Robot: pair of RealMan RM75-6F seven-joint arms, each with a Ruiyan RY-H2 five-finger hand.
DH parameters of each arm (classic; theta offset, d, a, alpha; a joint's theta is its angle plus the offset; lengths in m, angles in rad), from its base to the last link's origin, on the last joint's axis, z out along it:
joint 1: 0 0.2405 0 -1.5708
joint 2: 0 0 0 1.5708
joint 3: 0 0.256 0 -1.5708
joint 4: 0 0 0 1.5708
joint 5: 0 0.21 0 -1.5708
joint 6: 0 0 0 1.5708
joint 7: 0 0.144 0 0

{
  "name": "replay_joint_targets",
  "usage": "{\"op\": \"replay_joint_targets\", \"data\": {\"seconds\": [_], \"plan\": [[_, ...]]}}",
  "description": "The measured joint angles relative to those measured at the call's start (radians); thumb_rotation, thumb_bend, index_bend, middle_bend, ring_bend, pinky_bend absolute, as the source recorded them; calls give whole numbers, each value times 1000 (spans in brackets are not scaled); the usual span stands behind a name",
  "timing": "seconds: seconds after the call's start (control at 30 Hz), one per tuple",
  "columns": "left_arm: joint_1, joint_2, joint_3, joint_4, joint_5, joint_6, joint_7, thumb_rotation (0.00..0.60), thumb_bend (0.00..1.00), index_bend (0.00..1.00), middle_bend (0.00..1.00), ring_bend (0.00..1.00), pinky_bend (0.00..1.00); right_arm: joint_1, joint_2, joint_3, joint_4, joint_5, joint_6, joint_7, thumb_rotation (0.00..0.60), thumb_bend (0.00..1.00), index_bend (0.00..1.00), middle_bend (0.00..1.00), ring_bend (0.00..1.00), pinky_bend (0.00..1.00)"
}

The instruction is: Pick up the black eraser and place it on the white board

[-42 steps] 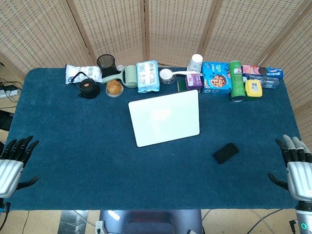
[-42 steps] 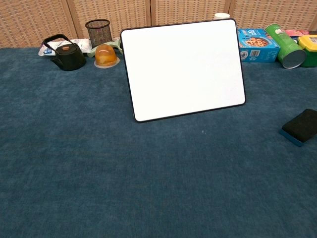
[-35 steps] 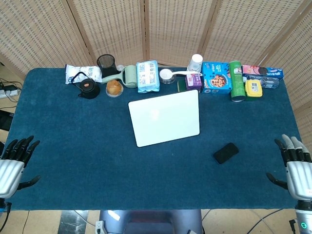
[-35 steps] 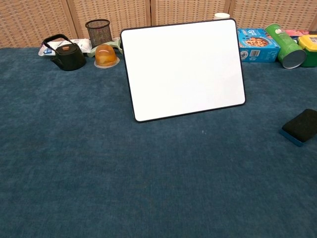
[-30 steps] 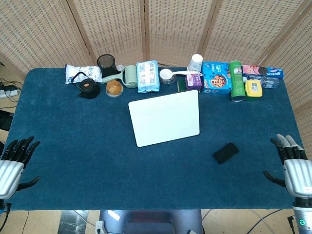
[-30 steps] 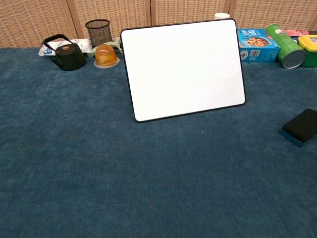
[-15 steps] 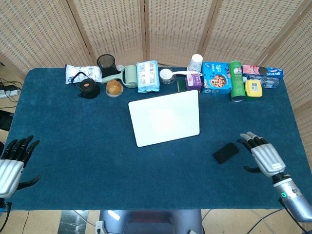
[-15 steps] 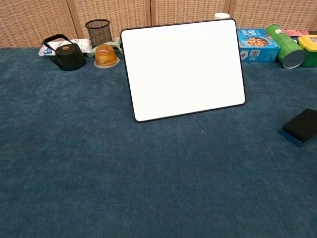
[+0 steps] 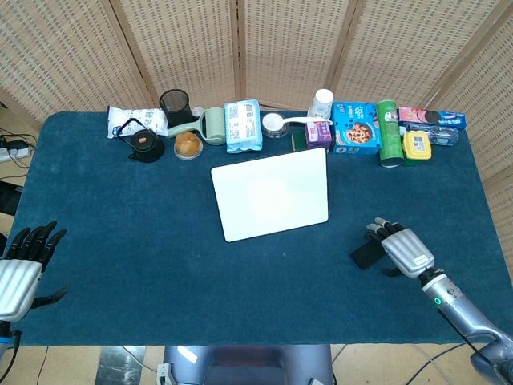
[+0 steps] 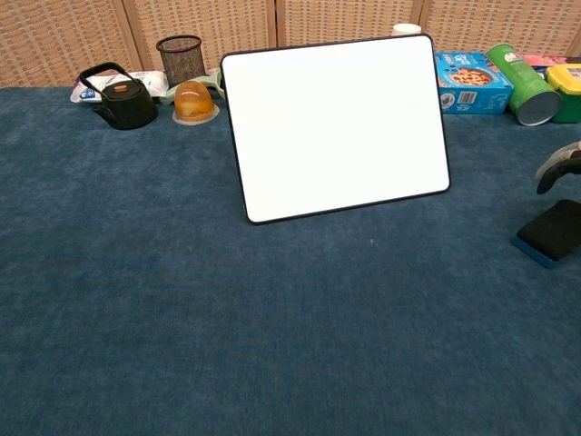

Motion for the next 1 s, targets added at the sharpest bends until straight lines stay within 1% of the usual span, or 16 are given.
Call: {"op": "replay_joint_targets", "data": {"seconds": [0.2,0.3,0.43,0.53,0.73,0.9,1.0], "plan": [[0,0,0,-2,-2,1,0,600,154,0,0,0,5,21,-23,-12,13,5,-20,-24,600,0,268,236,160,313],[1,1,0,-3,-3,1,-4,600,154,0,0,0,5,27,-30,-13,14,11,-25,-32,600,1,298,268,182,333],[2,7,1,-2,1,5,-20,600,155,0,0,0,4,36,-50,-7,23,32,-34,-37,600,15,343,348,243,370],[1,9,3,-2,4,2,-23,600,155,0,0,0,4,46,-64,-11,35,36,-44,-41,600,41,367,364,258,397],[0,16,5,-1,8,2,-38,600,155,0,0,0,5,66,-76,-17,39,50,-65,-36,600,128,411,406,324,447],[1,20,5,0,10,4,-47,600,154,0,0,0,4,66,-92,-16,58,50,-29,-35,600,150,493,496,423,525],[1,22,7,2,13,5,-53,600,155,0,0,0,4,62,-109,-18,83,49,-3,-27,600,149,509,509,440,545]]}}
